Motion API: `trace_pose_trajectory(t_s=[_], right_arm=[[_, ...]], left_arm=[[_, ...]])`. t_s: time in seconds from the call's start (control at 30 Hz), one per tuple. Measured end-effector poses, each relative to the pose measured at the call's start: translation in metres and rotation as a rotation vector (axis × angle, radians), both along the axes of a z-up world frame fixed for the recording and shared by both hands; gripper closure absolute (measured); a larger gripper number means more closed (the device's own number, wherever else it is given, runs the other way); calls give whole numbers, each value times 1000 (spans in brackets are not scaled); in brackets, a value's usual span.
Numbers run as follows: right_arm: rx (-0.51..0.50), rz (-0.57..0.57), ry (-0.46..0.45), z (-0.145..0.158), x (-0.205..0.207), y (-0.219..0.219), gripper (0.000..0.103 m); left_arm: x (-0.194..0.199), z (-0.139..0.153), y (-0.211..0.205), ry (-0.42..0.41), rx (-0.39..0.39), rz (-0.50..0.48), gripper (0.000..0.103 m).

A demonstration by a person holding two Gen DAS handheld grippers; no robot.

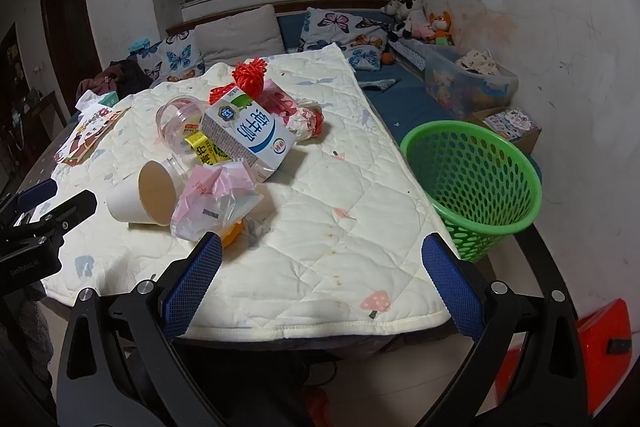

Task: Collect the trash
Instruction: 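Move both tools toward the pile of trash on the quilt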

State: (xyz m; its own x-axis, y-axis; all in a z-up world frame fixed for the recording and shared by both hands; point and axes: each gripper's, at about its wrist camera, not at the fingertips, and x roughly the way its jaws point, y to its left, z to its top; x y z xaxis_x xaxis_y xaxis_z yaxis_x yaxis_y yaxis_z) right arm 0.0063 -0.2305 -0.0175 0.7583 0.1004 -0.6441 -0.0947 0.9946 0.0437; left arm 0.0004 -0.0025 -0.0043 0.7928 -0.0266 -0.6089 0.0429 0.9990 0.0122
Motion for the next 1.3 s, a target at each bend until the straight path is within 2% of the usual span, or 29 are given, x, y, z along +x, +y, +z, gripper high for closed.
trace_pose_trajectory(t_s=[1.3], right_arm=[[-6, 14, 6, 1, 16, 3, 4]], left_arm=[[19, 3, 19, 3, -23, 32, 7]])
